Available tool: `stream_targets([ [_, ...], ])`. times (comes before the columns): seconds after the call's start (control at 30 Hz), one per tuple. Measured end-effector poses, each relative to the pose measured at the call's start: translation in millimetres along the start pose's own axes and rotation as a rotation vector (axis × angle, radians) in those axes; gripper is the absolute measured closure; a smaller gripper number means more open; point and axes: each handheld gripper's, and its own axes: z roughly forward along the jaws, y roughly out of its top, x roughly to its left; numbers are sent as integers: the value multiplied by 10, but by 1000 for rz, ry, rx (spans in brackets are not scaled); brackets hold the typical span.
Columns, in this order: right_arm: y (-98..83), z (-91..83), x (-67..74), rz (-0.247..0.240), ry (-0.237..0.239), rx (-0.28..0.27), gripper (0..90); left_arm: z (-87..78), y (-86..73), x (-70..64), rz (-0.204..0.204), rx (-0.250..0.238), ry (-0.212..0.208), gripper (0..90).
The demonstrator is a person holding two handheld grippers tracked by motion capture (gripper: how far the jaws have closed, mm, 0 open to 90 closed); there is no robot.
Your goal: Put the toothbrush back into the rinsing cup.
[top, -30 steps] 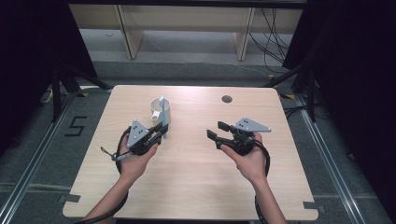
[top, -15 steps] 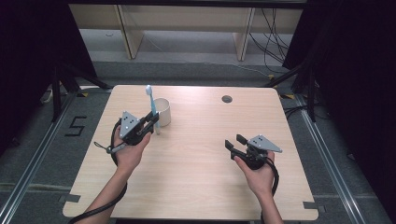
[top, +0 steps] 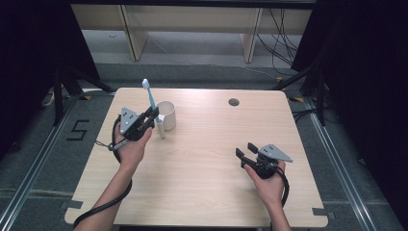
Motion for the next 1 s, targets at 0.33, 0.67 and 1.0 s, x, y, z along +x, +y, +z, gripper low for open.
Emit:
stream_targets([
  [0.33, -15, -7, -18, 2, -5, -2, 437, 146, -66, 96, -17, -8, 40, 788],
  [0.67, -4, -6, -6, 29, 15, -6, 434, 181, -121, 79, -13, -5, 33, 788],
  [1.0, -9, -9, -22, 9, 1, -4, 433, 189, -221, 80, -11, 9, 37, 788],
])
